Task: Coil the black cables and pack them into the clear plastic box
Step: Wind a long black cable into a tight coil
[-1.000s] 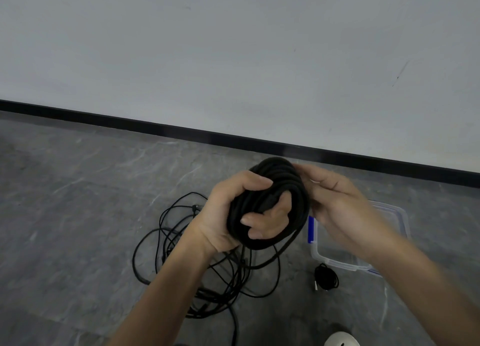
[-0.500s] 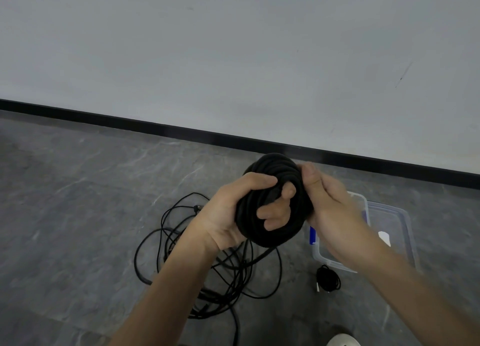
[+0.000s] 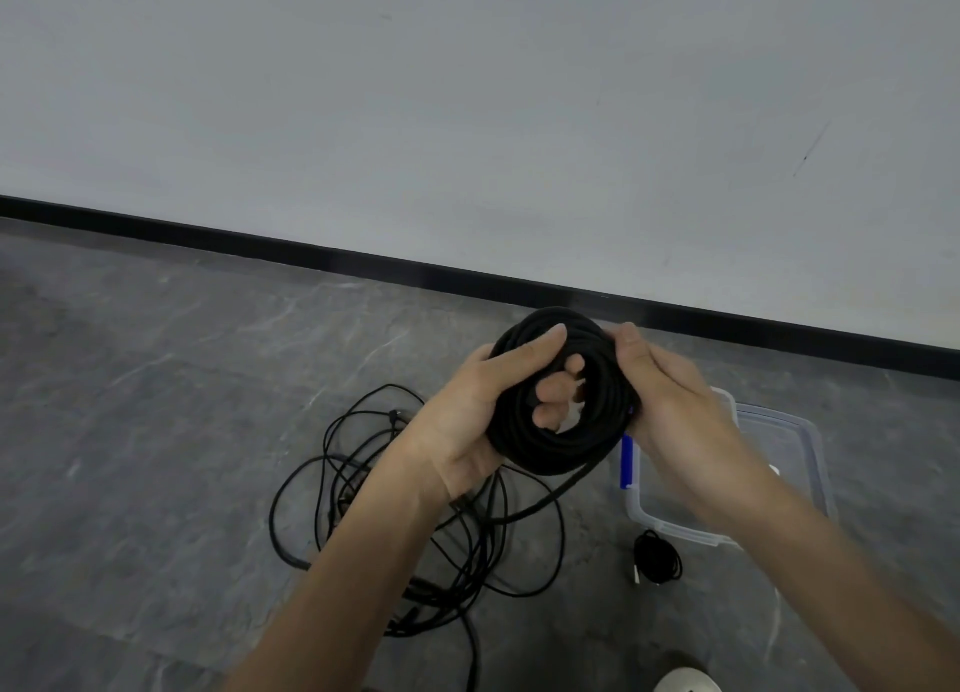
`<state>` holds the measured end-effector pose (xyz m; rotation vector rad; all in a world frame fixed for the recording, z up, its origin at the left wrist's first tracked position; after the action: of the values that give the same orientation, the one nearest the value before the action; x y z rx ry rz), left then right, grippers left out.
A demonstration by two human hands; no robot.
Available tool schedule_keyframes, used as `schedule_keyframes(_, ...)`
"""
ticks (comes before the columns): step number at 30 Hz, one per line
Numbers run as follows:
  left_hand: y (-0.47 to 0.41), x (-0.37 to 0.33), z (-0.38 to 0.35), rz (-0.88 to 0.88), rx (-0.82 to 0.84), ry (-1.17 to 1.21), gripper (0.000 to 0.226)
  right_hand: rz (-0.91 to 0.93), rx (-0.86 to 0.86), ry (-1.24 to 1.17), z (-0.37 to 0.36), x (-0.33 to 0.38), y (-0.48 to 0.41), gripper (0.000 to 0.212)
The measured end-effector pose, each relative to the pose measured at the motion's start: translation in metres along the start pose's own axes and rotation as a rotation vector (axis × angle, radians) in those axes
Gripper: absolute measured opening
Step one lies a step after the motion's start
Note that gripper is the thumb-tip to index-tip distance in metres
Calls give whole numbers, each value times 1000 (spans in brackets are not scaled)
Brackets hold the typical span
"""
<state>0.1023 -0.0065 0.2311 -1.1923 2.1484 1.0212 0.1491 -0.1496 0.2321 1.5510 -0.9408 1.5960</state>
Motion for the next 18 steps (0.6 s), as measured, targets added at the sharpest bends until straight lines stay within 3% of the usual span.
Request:
schedule_keyframes(5, -3, 0, -1, -48, 32, 110, 18, -82, -35, -156, 1, 1, -1, 36)
schedule_keyframes(11, -3, -1, -3, -94, -29, 63, 14, -46, 55, -124, 1, 3, 1, 47)
schedule_keyframes(18, -1, -1, -4, -7, -18, -18, 12, 82, 42, 17, -2, 4, 0, 31)
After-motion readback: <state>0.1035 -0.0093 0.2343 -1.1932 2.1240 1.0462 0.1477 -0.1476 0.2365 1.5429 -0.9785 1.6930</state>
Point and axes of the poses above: each hand's wrist, its own y-axis away from the middle knuckle, its own z-axis out of the back of the hand, x = y × z, the point moved 2 cm from there along -y, towards the middle knuckle, and after that the axes turned 12 degrees about z, right-handed, at the moved point
